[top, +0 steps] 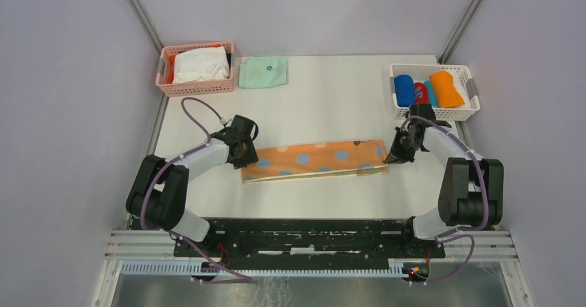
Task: Roll the towels
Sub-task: Fold the towel at the center of the board.
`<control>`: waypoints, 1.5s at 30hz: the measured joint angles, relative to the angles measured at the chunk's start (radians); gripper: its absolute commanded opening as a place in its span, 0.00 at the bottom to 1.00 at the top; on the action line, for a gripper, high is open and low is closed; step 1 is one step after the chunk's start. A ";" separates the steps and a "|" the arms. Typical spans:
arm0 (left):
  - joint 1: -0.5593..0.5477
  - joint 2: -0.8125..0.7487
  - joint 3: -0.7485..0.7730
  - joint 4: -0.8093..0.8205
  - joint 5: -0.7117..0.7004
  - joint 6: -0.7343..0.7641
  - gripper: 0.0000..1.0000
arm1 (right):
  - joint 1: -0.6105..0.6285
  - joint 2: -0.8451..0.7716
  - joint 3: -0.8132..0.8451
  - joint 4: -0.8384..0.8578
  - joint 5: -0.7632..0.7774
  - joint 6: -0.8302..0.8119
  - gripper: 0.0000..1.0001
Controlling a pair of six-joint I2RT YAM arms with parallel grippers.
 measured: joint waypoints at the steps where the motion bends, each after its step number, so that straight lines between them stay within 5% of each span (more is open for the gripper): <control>1: 0.000 0.000 0.000 0.000 0.000 0.000 0.50 | 0.000 -0.002 -0.003 -0.005 -0.008 -0.003 0.20; 7: 0.001 -0.020 0.001 -0.041 -0.001 0.001 0.57 | -0.001 -0.029 -0.045 -0.043 -0.032 -0.018 0.33; 18: -0.075 -0.187 0.060 -0.164 0.006 0.003 0.61 | 0.045 -0.121 -0.004 -0.018 -0.056 -0.024 0.43; 25: -0.188 -0.119 0.090 -0.155 0.013 0.003 0.62 | 0.067 -0.032 0.030 0.051 -0.050 -0.021 0.56; 32: -0.207 -0.051 0.090 -0.138 0.026 0.003 0.63 | 0.066 0.009 0.010 0.111 -0.056 -0.025 0.58; 38: -0.204 -0.018 0.047 -0.104 0.026 0.003 0.63 | 0.066 0.060 -0.003 0.127 -0.079 -0.026 0.52; 45: -0.193 0.006 0.029 -0.097 0.026 0.003 0.63 | 0.066 0.057 -0.011 0.123 -0.119 -0.031 0.18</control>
